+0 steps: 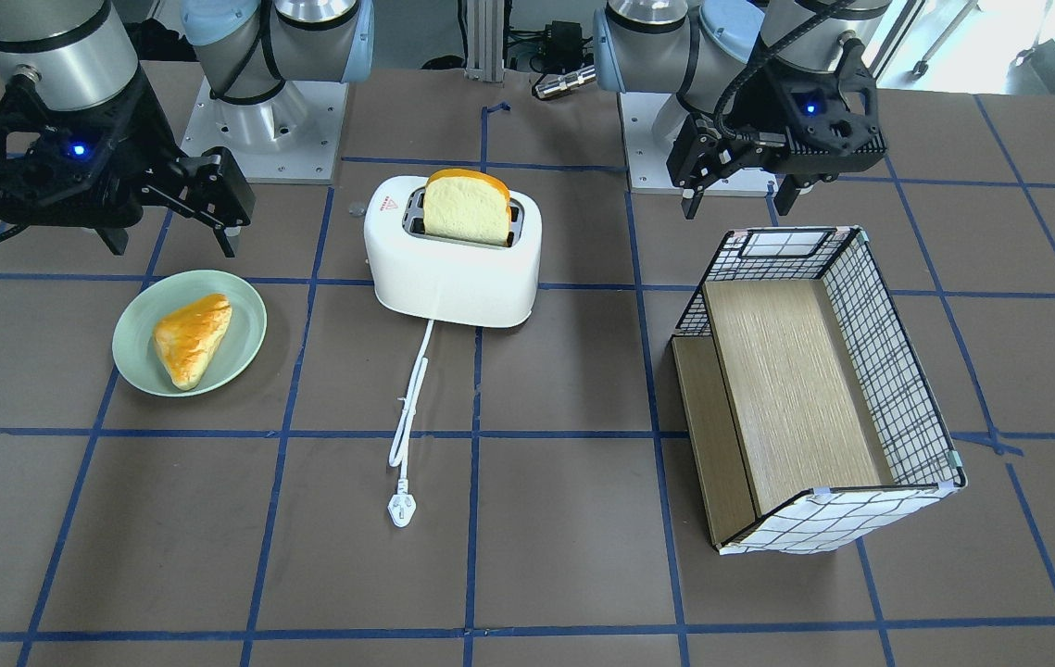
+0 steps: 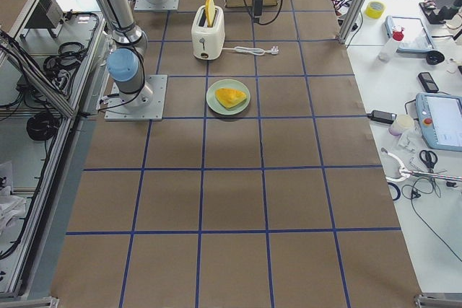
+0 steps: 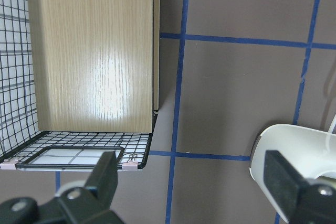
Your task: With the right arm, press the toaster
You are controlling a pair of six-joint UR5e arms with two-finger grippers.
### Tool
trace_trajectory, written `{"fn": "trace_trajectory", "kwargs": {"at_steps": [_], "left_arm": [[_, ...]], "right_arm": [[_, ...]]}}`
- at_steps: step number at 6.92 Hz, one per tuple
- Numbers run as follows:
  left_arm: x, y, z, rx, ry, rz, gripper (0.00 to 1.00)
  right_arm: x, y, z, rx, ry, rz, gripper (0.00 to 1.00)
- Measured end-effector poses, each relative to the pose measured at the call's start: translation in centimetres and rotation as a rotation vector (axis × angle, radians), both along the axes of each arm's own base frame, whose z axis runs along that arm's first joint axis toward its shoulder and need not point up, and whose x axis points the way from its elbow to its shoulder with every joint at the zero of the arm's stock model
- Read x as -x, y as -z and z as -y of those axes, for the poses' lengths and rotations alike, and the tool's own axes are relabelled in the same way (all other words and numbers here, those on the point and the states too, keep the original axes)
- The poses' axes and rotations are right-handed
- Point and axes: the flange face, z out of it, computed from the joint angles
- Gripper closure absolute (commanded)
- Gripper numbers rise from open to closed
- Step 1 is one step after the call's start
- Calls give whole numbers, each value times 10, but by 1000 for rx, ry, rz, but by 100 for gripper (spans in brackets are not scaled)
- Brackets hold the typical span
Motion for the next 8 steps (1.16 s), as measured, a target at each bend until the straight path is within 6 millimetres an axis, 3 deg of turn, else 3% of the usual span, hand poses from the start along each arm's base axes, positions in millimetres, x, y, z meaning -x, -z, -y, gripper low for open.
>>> {"fn": "trace_trajectory", "kwargs": {"at_steps": [1,4,8], "left_arm": [[0,0,0,0,0,0,0],[0,0,0,0,0,0,0],[0,0,0,0,0,0,0]], "right_arm": [[-1,1,2,24,20,0,0],[-31,6,-2,35,27,-34,0],[-2,5,5,9,26,21,0]]}}
